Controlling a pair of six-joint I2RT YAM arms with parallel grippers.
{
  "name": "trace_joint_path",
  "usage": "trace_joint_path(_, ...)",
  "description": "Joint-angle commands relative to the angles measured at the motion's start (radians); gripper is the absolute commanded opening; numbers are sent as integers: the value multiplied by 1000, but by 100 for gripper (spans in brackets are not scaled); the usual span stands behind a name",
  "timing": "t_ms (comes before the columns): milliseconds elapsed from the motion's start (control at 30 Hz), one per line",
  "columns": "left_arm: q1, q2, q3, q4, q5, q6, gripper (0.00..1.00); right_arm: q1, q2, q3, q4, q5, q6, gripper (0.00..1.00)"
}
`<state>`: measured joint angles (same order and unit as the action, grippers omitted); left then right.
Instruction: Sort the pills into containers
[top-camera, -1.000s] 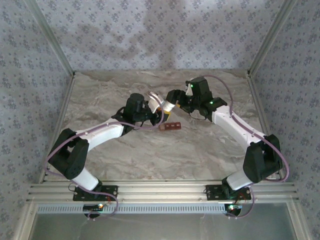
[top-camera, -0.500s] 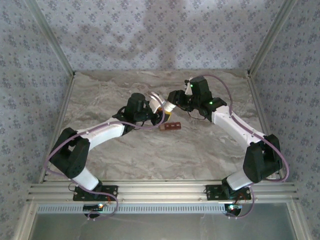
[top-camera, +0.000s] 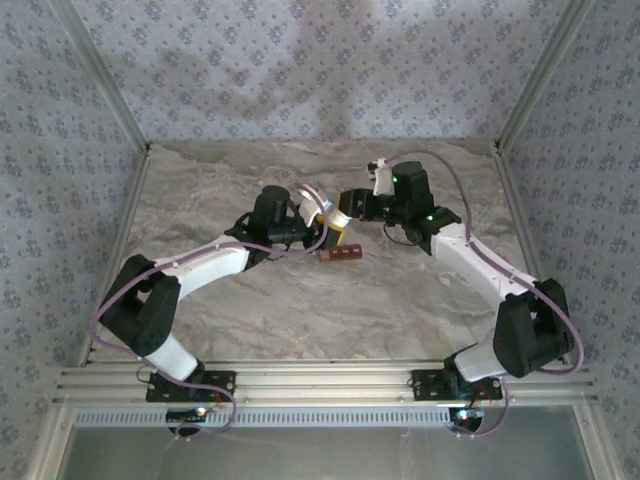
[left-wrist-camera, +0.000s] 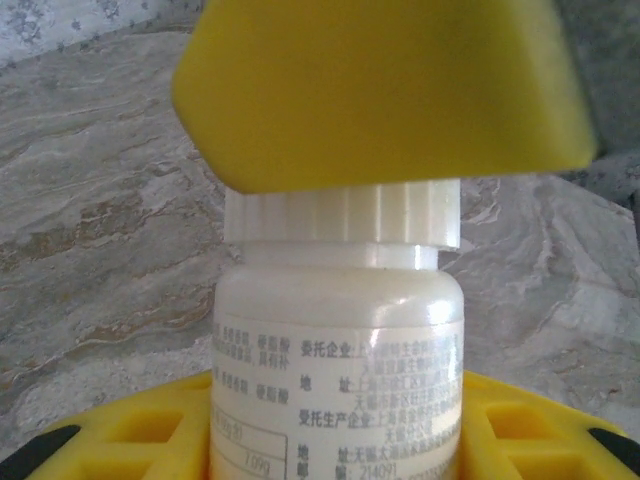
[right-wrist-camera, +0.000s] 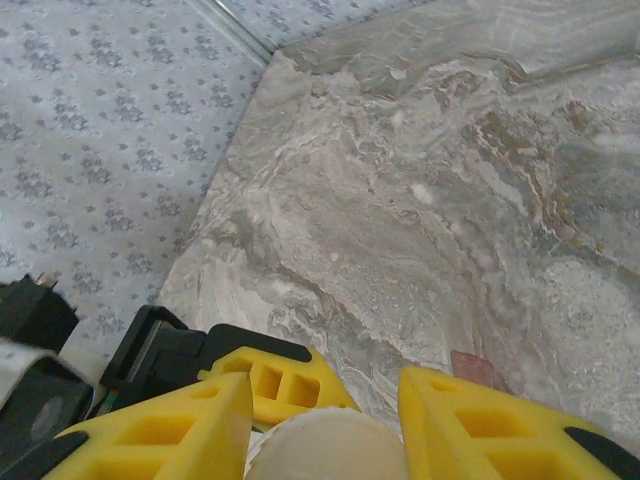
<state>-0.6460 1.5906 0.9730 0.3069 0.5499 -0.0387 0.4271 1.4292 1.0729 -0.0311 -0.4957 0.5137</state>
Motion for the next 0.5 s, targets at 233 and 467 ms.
trace_joint_path(233,10,-6,53,26,-5,57,0,-60,-29,11,-14,2,228,80)
trace_joint_path(467,-7,-6,55,-20,-69,131,0,-58,14,25,-23,35,361,83)
